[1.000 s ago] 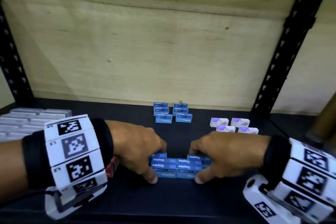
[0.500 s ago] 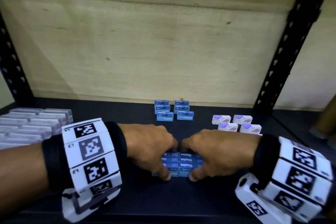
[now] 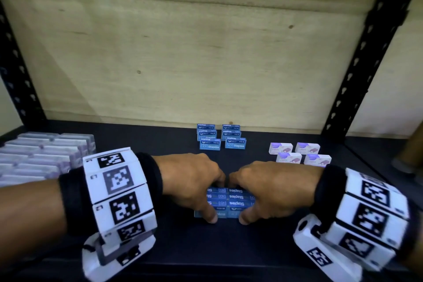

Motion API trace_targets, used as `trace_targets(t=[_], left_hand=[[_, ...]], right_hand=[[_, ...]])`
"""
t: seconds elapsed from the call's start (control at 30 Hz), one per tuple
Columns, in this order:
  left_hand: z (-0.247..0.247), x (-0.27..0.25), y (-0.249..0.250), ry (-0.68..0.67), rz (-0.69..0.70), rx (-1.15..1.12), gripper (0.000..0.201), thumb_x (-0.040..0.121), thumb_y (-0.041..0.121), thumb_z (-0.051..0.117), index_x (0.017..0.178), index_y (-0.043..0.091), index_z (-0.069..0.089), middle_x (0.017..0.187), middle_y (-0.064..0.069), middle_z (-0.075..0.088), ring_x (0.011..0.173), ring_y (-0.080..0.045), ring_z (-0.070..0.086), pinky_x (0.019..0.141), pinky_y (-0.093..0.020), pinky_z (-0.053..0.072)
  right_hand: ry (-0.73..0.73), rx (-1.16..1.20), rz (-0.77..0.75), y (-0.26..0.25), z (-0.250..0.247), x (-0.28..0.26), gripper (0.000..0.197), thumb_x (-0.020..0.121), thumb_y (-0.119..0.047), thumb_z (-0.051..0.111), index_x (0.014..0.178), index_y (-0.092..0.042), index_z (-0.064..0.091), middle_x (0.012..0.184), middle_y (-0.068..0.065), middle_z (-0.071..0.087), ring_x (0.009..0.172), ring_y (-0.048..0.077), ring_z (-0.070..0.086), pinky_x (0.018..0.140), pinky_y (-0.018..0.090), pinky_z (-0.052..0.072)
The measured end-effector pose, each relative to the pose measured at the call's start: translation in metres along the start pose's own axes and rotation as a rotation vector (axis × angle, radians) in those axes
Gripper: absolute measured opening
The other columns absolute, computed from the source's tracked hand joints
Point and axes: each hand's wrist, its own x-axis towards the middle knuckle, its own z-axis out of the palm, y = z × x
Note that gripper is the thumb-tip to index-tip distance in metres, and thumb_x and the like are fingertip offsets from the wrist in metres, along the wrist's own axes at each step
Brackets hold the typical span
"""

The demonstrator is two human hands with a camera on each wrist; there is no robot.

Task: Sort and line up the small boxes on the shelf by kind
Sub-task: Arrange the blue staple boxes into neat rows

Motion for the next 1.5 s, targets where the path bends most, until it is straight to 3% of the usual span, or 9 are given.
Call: trace_targets(t=[0.2, 0.47, 0.6, 0.67, 0.77, 0.83, 1.0, 1.17, 1.5], left_hand=[[-0.001, -0.001, 0.002, 0.006, -0.015, 0.022, 0.051, 0.074, 0.057, 0.075, 0.117, 0.036, 0.059, 0.098, 0.011, 0.061, 0.085, -0.012, 0.060, 0.072, -0.030, 0.052], [-0.017, -0.002, -0.004, -0.085, 0.006, -0.011, 0.069, 0.066, 0.060, 0.080, 0.125, 0.038, 0.051, 0.108, 0.018, 0.060, 0.094, -0.007, 0.059, 0.085, -0.029, 0.051], [-0.047, 0.003, -0.015, -0.125, -0.058, -0.003, 0.077, 0.068, 0.049, 0.084, 0.133, 0.037, 0.045, 0.115, 0.024, 0.056, 0.070, 0.009, 0.052, 0.061, -0.011, 0.038], [-0.061, 0.010, -0.023, -0.107, -0.080, 0.013, 0.075, 0.071, 0.046, 0.083, 0.135, 0.036, 0.046, 0.123, 0.021, 0.056, 0.061, 0.014, 0.053, 0.055, -0.005, 0.037], [-0.073, 0.025, -0.035, 0.011, -0.086, 0.089, 0.066, 0.077, 0.052, 0.076, 0.135, 0.032, 0.051, 0.125, 0.015, 0.059, 0.090, -0.002, 0.055, 0.083, -0.018, 0.042], [-0.077, 0.039, -0.043, 0.071, -0.109, 0.125, 0.057, 0.082, 0.053, 0.071, 0.132, 0.030, 0.054, 0.123, 0.011, 0.061, 0.098, -0.010, 0.053, 0.088, -0.026, 0.042], [-0.077, 0.074, -0.058, 0.085, -0.155, 0.174, 0.049, 0.087, 0.050, 0.067, 0.128, 0.024, 0.057, 0.119, 0.005, 0.063, 0.102, -0.015, 0.056, 0.081, -0.027, 0.040], [-0.074, 0.096, -0.061, 0.045, -0.174, 0.219, 0.041, 0.088, 0.043, 0.069, 0.121, 0.019, 0.064, 0.112, 0.002, 0.066, 0.092, -0.017, 0.055, 0.076, -0.029, 0.042], [-0.068, 0.111, -0.058, 0.025, -0.116, 0.233, 0.033, 0.091, 0.027, 0.070, 0.120, 0.013, 0.066, 0.117, -0.004, 0.067, 0.087, -0.016, 0.054, 0.072, -0.026, 0.040]], right_hand=[[0.002, 0.006, 0.006, -0.002, -0.002, -0.002, 0.055, 0.082, -0.052, 0.070, 0.129, -0.033, 0.050, 0.116, -0.003, 0.060, 0.100, 0.021, 0.062, 0.085, 0.039, 0.055], [-0.038, 0.070, 0.001, 0.006, -0.013, -0.006, 0.053, 0.081, -0.069, 0.061, 0.123, -0.038, 0.050, 0.110, -0.011, 0.062, 0.099, 0.014, 0.059, 0.089, 0.035, 0.051], [0.009, 0.131, 0.036, 0.020, -0.033, -0.006, 0.054, 0.086, -0.078, 0.041, 0.121, -0.039, 0.054, 0.116, -0.016, 0.062, 0.106, 0.009, 0.058, 0.099, 0.035, 0.046], [0.038, 0.111, 0.046, 0.028, -0.042, 0.000, 0.049, 0.090, -0.072, 0.041, 0.121, -0.037, 0.056, 0.114, -0.016, 0.062, 0.104, 0.008, 0.058, 0.099, 0.034, 0.045], [0.088, 0.025, 0.086, 0.043, -0.053, 0.019, 0.041, 0.093, -0.061, 0.049, 0.124, -0.033, 0.055, 0.113, -0.011, 0.061, 0.099, 0.013, 0.058, 0.095, 0.034, 0.047], [0.108, -0.021, 0.118, 0.053, -0.059, 0.033, 0.043, 0.094, -0.054, 0.055, 0.129, -0.030, 0.054, 0.120, -0.007, 0.062, 0.100, 0.017, 0.059, 0.094, 0.034, 0.048], [0.101, -0.103, 0.172, 0.073, -0.070, 0.067, 0.039, 0.095, -0.039, 0.063, 0.128, -0.018, 0.060, 0.124, -0.001, 0.065, 0.103, 0.018, 0.059, 0.082, 0.030, 0.045], [0.044, -0.122, 0.199, 0.082, -0.070, 0.096, 0.037, 0.091, -0.034, 0.069, 0.122, -0.015, 0.067, 0.118, 0.001, 0.068, 0.106, 0.021, 0.063, 0.088, 0.033, 0.049], [0.041, -0.093, 0.166, 0.083, -0.062, 0.112, 0.021, 0.090, -0.026, 0.070, 0.105, -0.011, 0.071, 0.080, -0.004, 0.067, 0.070, 0.013, 0.059, 0.068, 0.027, 0.049]])
